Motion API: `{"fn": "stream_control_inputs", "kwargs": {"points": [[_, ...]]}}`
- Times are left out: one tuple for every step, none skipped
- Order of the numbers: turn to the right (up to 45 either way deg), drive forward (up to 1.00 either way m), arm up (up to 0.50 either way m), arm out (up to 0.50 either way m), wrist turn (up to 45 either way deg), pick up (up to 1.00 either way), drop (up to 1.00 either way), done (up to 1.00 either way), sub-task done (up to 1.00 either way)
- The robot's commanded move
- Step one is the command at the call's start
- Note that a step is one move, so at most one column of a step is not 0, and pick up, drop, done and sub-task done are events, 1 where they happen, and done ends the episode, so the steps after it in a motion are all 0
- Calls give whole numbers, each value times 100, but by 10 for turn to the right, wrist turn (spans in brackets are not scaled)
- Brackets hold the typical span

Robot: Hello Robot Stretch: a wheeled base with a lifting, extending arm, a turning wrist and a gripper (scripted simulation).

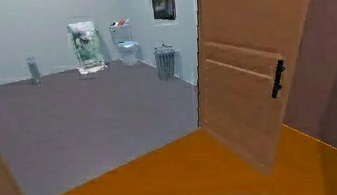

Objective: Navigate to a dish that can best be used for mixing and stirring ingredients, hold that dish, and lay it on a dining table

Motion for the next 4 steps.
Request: {"fn": "stream_control_inputs", "kwargs": {"points": [[0,45,0,0,0,0,0,0,0],[-300,0,0,0,0,0,0,0,0],[0,100,0,0,0,0,0,0,0],[0,50,0,0,0,0,0,0,0]]}}
